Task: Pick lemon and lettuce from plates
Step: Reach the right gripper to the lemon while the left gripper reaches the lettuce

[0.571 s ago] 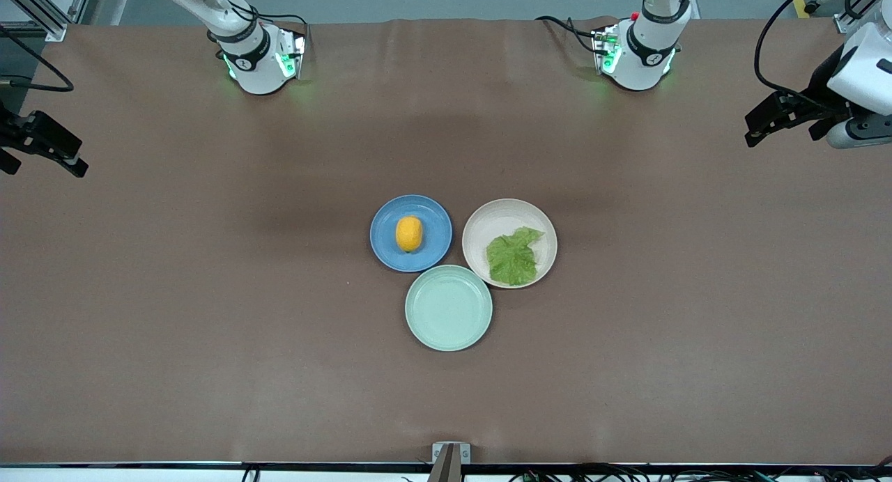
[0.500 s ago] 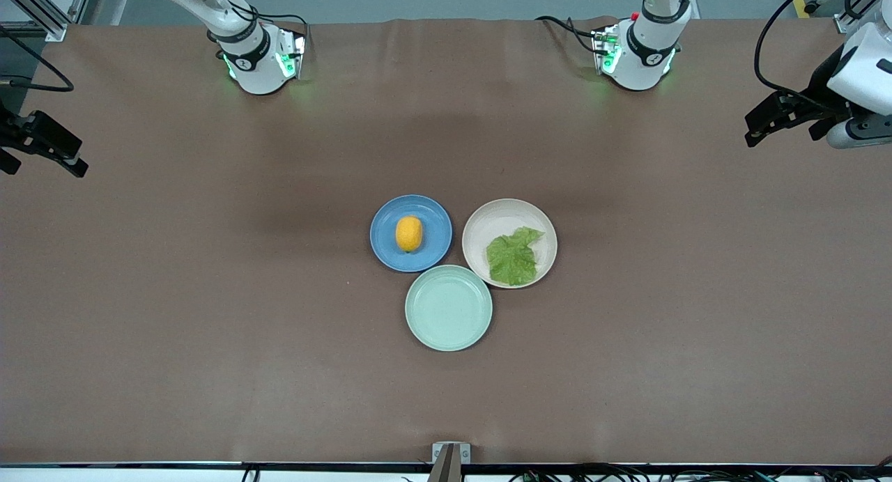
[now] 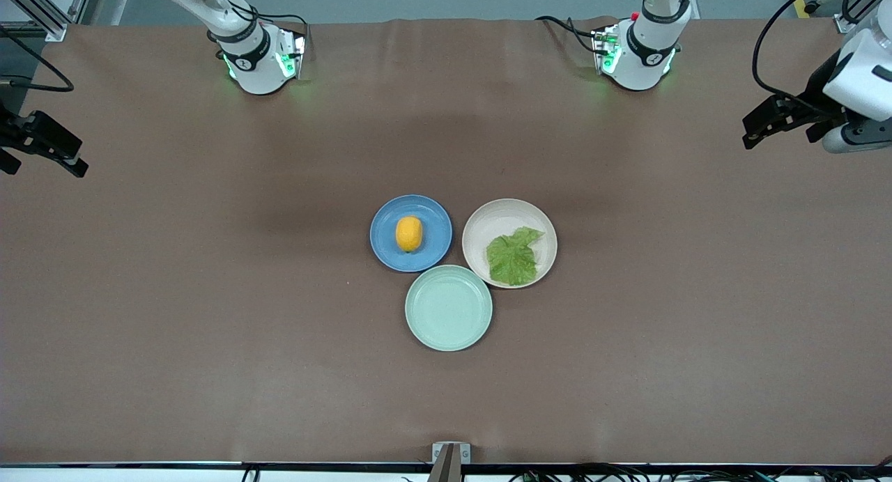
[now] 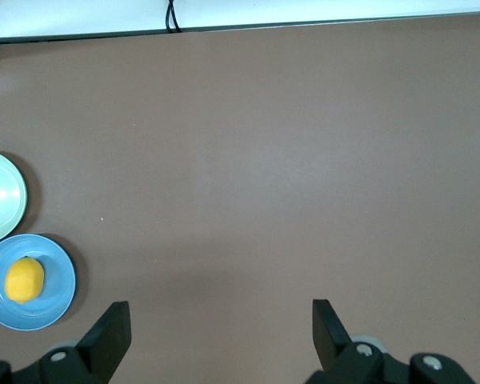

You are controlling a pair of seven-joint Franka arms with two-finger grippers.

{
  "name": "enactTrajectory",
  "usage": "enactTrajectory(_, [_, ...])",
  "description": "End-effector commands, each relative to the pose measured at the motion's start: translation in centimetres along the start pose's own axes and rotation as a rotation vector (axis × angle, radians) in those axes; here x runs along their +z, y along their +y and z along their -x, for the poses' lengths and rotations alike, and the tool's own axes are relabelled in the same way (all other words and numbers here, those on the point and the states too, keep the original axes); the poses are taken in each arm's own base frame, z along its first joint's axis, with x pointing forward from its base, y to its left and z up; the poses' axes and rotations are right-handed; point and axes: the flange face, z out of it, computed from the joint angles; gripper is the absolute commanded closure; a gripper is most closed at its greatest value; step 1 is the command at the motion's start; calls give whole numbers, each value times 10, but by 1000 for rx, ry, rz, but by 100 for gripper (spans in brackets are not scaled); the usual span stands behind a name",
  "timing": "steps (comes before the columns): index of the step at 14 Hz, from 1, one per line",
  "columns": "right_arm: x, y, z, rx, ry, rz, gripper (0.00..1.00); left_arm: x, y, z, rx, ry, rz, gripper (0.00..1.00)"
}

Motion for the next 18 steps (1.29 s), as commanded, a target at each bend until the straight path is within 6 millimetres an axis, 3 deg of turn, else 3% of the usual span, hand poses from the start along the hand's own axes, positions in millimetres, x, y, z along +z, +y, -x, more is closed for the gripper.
enactTrajectory(1, [10,-10,-7,5,-15,3,0,19,23,-12,35,-46,15,0])
enactTrajectory(7, [59,-65,-20,-87,-92,-7,0,89,118,-36,-232,-71,32,0])
enactTrajectory(9, [77,-109,-14,-158,-129,-8,0,123,149,-42,-350,-96,39,0])
enactTrajectory(11, [86,-170,1,-235,-147,-23,0,157,184,-45,-469,-124,43,0])
enactTrajectory(13, [122,-233,14,-210,-192,-4,0,192,221,-43,-583,-124,16,0])
enactTrajectory(16, [204,-312,43,-201,-240,27,0,247,269,-39,-752,-75,-21,7])
enactTrajectory(18, [257,-339,55,-137,-217,5,0,286,294,-35,-849,-59,-40,12])
